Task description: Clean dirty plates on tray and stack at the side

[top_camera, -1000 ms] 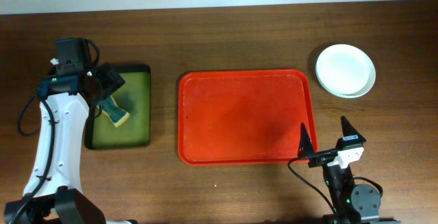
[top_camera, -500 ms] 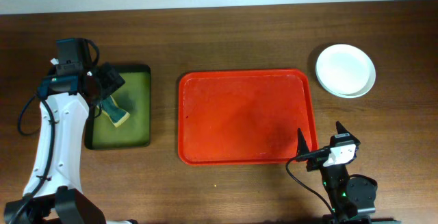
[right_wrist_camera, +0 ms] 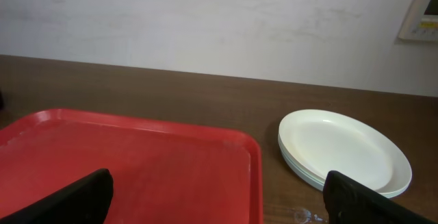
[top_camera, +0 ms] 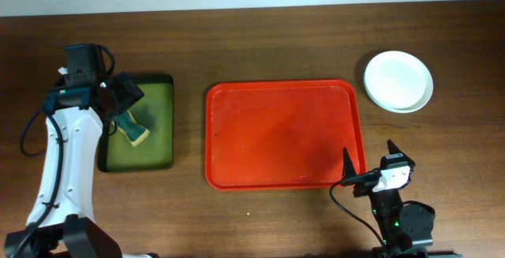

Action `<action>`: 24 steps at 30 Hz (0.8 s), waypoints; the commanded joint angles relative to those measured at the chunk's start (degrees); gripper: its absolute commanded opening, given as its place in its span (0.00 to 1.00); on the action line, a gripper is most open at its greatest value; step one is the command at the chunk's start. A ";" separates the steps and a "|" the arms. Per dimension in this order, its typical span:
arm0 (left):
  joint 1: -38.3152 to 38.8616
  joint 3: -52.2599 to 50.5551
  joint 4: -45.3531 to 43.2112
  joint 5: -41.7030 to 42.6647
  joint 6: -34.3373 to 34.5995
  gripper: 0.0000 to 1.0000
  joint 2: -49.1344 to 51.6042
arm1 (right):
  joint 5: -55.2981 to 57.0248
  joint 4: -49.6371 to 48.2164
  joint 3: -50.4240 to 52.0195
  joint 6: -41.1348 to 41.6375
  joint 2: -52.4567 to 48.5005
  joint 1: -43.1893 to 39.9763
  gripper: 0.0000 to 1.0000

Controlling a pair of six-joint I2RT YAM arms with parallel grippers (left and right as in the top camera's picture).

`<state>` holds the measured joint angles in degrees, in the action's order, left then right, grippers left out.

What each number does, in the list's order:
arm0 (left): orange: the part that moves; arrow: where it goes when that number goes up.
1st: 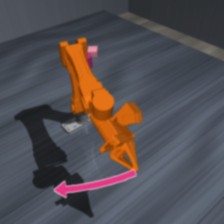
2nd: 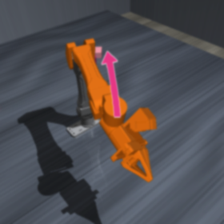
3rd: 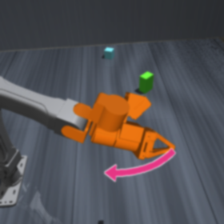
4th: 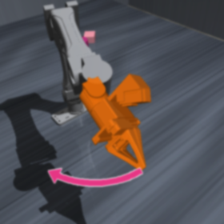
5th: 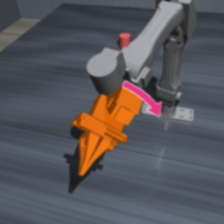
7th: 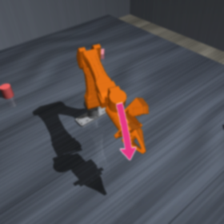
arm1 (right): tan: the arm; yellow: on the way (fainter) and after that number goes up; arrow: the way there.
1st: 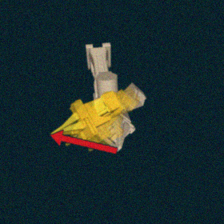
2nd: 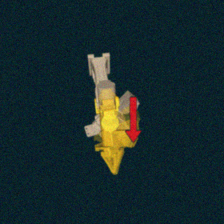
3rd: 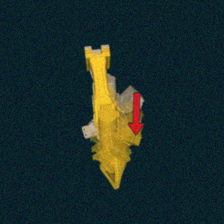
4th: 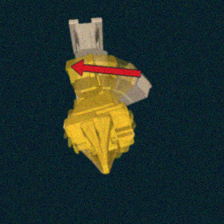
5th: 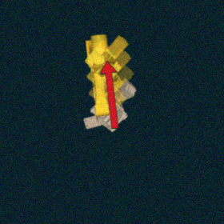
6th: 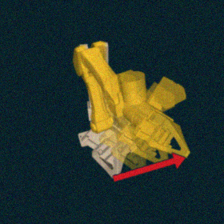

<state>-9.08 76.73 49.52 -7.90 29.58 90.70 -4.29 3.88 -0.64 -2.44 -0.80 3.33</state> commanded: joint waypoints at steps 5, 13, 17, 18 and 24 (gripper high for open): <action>-0.20 0.68 2.27 -1.77 -1.22 0.99 0.07 | 0.48 0.26 0.33 -0.33 0.39 0.46 0.99; 3.82 -11.39 -7.61 -3.45 -9.16 0.99 -18.08 | 0.48 0.26 0.33 -0.33 0.39 0.46 0.99; 9.27 -30.27 -21.00 -3.39 -20.87 0.99 -40.28 | 0.48 0.26 0.33 -0.33 0.39 0.46 0.99; 9.92 -33.48 -22.10 -3.39 -22.95 0.99 -44.68 | 0.48 0.26 0.33 -0.33 0.39 0.46 0.99; 11.56 -50.25 -23.28 2.80 -30.47 0.99 -68.85 | 0.48 0.26 0.33 -0.33 0.39 0.46 0.99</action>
<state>2.07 33.12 26.79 -9.89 5.58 29.43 -4.27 3.88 -0.62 -2.66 -0.75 3.38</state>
